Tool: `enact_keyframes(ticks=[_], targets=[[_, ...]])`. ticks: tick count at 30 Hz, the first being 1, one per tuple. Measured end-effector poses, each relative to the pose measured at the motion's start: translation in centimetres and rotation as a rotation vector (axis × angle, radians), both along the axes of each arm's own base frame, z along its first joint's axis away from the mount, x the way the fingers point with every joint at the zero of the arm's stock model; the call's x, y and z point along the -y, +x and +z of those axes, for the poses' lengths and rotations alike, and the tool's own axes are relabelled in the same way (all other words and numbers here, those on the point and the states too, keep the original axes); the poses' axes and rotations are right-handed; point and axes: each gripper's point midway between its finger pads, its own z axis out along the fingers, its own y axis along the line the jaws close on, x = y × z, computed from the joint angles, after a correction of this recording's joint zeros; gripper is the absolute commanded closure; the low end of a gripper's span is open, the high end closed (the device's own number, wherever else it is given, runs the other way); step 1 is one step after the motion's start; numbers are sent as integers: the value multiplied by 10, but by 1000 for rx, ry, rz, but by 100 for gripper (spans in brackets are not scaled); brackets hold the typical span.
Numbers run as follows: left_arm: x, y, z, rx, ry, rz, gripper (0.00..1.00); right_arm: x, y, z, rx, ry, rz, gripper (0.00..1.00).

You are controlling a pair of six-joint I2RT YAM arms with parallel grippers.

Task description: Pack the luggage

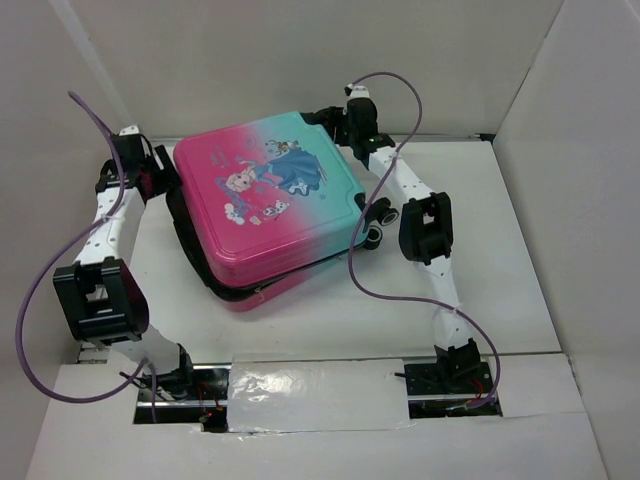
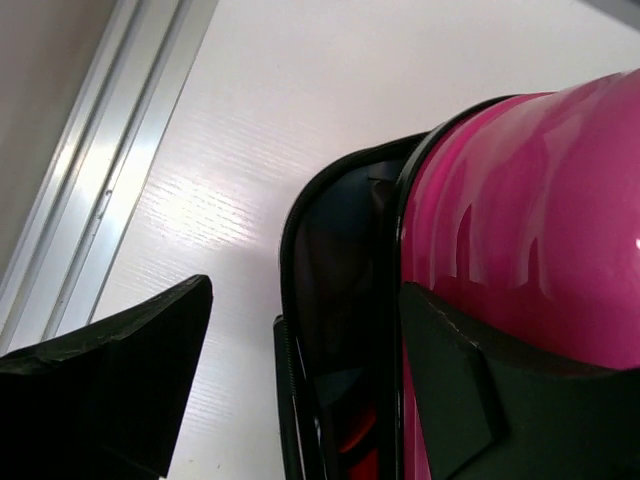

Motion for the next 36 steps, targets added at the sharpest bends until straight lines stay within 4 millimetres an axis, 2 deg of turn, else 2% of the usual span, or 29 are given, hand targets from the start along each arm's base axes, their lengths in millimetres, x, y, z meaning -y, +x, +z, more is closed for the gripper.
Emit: enact_keyframes(ticks=[4,7,10,12,13,15,17,19,20,22,25,27,28,30,32,36], targets=[[7,-7,30,61,37,2,9,2,-2,-4,-8,-28,3,27],[11,-16,54,119,60,16,9,-4,-4,-4,-6,-43,18,27],[11,-35,70,170,64,58,8,-12,-6,0,15,-57,13,27],[15,-39,72,183,54,64,8,-16,-6,8,40,-60,6,27],[29,-36,74,209,0,27,8,-24,-8,12,46,-38,24,26],[60,-30,71,229,-64,-60,8,-57,-21,35,105,-40,61,25],[64,-29,71,243,-62,-66,8,-63,-23,45,127,-37,62,25],[68,-25,75,272,-110,-79,8,-85,-32,63,155,-1,111,23],[72,-22,77,286,-129,-94,8,-105,-42,74,171,31,158,23],[79,-18,78,305,-164,-117,8,-152,-71,95,201,80,263,22],[84,-16,77,320,-203,-133,8,-219,-125,112,218,119,414,22],[82,-16,75,314,-218,-138,8,-246,-151,113,215,130,482,22],[80,-16,75,315,-222,-135,7,-252,-158,112,207,134,501,22],[71,-17,78,310,-223,-116,5,-247,-154,110,189,139,495,22],[61,-21,81,296,-221,-88,4,-224,-135,109,171,149,453,22],[31,-34,105,320,-196,-10,2,-139,-82,120,155,165,318,22]])
